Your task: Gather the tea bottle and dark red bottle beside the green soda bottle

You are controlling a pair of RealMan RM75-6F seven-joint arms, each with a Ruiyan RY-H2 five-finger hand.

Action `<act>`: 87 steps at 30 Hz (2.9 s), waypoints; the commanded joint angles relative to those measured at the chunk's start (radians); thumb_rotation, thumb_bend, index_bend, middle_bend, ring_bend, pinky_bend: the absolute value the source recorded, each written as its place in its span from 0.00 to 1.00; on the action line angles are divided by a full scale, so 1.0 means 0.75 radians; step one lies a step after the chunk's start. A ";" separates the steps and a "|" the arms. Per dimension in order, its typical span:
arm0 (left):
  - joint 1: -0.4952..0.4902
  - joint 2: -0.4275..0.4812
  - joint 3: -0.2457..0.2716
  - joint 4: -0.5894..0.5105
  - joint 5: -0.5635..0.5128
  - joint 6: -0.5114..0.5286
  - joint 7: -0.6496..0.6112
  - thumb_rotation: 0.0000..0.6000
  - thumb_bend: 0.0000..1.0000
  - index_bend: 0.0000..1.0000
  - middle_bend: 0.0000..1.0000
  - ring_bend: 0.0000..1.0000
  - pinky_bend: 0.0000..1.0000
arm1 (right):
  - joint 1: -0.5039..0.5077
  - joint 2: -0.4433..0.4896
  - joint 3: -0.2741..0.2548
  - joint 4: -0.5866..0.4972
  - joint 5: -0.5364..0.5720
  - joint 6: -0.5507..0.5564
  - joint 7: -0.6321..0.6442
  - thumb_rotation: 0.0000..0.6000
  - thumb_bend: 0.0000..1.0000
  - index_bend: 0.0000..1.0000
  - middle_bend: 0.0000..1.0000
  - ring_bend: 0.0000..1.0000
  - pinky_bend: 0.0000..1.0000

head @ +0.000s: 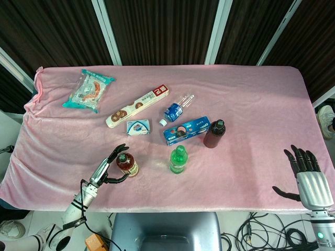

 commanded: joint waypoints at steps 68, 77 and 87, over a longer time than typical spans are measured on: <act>-0.175 -0.322 -0.211 -0.072 -0.222 -0.175 0.456 1.00 0.45 0.60 0.67 0.40 0.20 | -0.032 0.044 -0.014 0.028 -0.027 0.029 0.100 1.00 0.21 0.00 0.00 0.00 0.02; -0.177 -0.326 -0.209 -0.043 -0.211 -0.168 0.421 1.00 0.41 0.27 0.49 0.25 0.14 | -0.032 0.044 -0.016 0.028 -0.032 0.029 0.099 1.00 0.21 0.00 0.00 0.00 0.02; -0.172 -0.300 -0.173 -0.059 -0.155 -0.136 0.385 1.00 0.32 0.11 0.35 0.12 0.07 | -0.033 0.041 -0.014 0.028 -0.032 0.031 0.095 1.00 0.21 0.00 0.00 0.00 0.02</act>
